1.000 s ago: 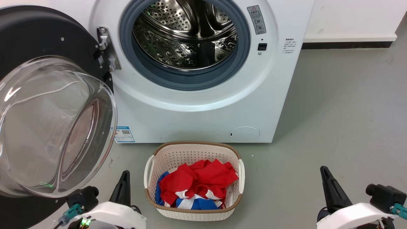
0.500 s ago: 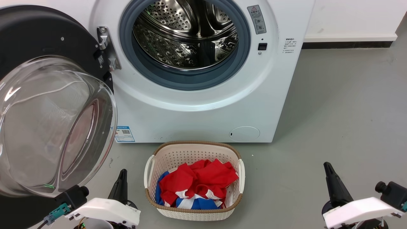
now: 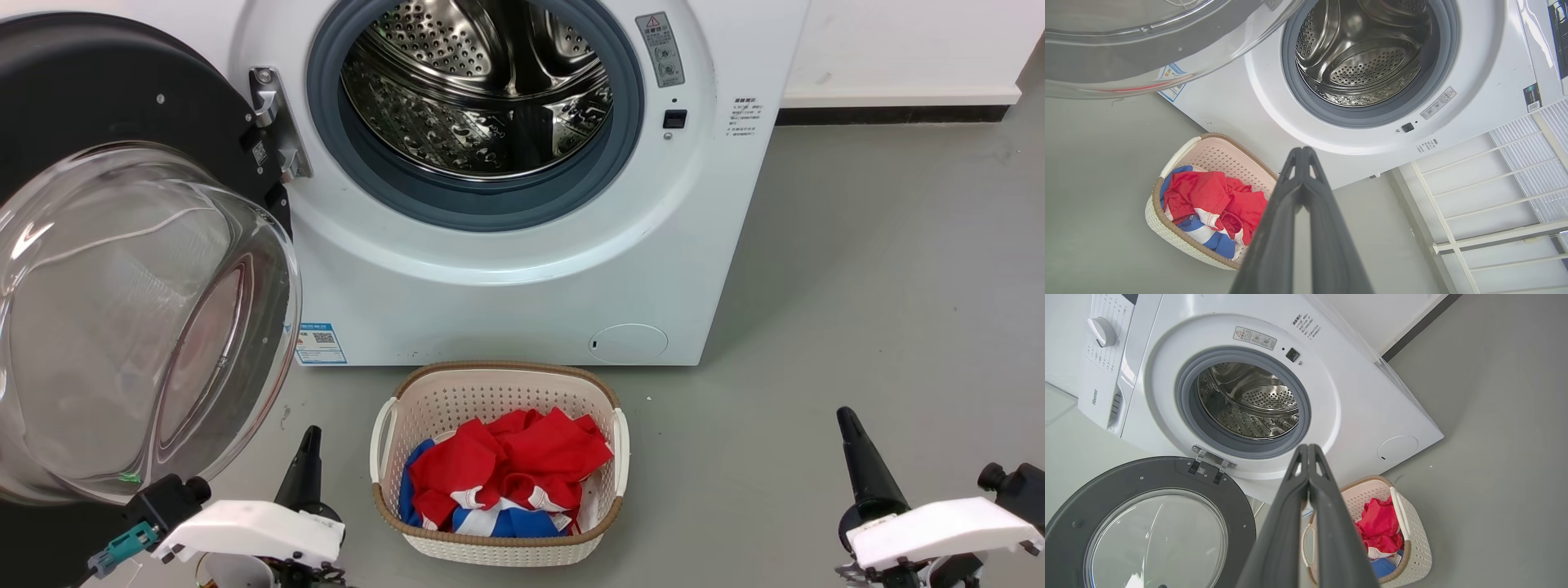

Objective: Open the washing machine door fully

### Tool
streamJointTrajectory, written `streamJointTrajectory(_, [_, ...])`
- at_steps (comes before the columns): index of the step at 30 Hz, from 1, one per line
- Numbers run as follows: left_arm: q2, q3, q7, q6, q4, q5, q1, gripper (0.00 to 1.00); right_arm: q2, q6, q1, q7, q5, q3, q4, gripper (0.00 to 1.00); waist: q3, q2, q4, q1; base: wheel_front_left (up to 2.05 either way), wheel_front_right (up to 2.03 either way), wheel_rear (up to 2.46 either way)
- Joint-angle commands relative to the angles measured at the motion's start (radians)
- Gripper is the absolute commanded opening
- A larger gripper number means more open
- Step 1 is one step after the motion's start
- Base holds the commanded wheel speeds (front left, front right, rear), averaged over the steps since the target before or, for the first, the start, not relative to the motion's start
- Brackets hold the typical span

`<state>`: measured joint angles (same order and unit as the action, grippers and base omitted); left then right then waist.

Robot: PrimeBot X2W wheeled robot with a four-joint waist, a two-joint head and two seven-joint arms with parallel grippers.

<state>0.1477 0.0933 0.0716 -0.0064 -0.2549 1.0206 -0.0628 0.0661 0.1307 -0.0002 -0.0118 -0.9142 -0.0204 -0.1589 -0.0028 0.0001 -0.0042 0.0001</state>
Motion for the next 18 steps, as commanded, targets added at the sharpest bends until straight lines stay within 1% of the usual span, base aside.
streamJointTrajectory(1, [-0.004, -0.014, -0.008, -0.008, 0.012, 0.029, -0.027, 0.00, 0.008, 0.000, -0.026, 0.004, -0.040, -0.004, 0.006, 0.00, 0.000, -0.0001, 0.000, -0.0001, 0.00, 0.00, 0.00])
streamJointTrajectory(18, [-0.028, -0.066, -0.055, -0.039, 0.013, 0.178, -0.035, 0.00, 0.009, 0.000, -0.050, 0.029, -0.222, -0.019, -0.018, 0.00, 0.001, -0.0001, 0.001, -0.0001, 0.00, 0.00, 0.00])
